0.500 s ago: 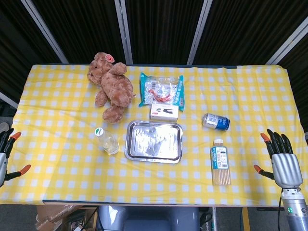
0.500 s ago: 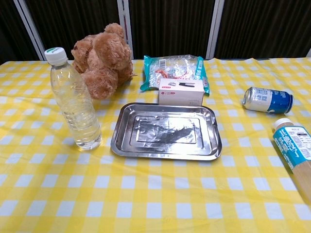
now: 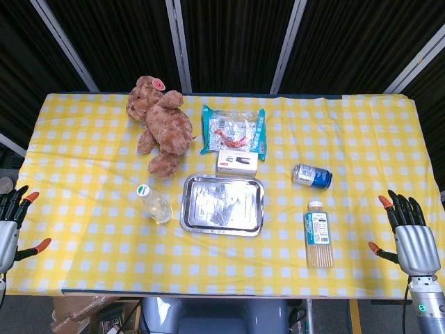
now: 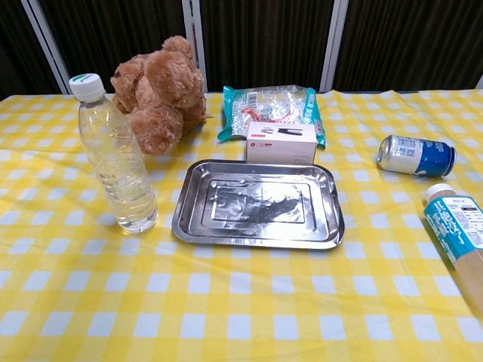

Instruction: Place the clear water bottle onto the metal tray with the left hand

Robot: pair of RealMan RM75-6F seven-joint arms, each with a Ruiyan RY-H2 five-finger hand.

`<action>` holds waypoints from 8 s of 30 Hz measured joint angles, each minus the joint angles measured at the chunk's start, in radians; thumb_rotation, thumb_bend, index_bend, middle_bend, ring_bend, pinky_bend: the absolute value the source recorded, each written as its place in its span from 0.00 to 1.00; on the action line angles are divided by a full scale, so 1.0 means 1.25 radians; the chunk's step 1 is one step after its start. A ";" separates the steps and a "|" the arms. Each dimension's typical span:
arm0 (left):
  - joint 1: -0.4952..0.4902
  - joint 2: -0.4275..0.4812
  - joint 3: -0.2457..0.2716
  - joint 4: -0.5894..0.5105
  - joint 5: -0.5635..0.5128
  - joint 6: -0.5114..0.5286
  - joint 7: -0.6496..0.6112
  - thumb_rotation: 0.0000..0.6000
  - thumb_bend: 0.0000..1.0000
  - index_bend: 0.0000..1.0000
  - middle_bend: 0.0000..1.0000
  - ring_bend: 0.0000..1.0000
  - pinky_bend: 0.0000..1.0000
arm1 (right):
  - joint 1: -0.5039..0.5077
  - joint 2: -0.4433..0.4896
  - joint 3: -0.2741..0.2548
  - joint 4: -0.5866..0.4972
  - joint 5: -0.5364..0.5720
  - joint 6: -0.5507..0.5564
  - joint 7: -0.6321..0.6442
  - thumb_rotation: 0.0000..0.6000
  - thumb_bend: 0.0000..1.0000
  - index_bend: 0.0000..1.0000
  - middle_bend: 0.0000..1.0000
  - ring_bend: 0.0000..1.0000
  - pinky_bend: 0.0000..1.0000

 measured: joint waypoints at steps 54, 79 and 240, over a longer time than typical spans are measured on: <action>-0.304 -0.323 -0.126 0.006 -0.286 -0.409 -0.232 1.00 0.16 0.18 0.13 0.00 0.00 | 0.014 0.015 -0.010 -0.016 0.004 -0.048 0.058 1.00 0.05 0.10 0.00 0.00 0.00; -0.321 -0.381 -0.177 -0.079 -0.357 -0.320 -0.088 1.00 0.39 0.53 0.52 0.04 0.02 | 0.013 0.015 -0.010 -0.021 0.003 -0.047 0.054 1.00 0.05 0.10 0.00 0.00 0.00; -0.582 -0.449 -0.265 -0.241 -0.693 -0.230 0.220 1.00 0.41 0.56 0.54 0.04 0.02 | 0.020 0.011 -0.017 -0.025 0.005 -0.063 0.037 1.00 0.05 0.10 0.00 0.00 0.00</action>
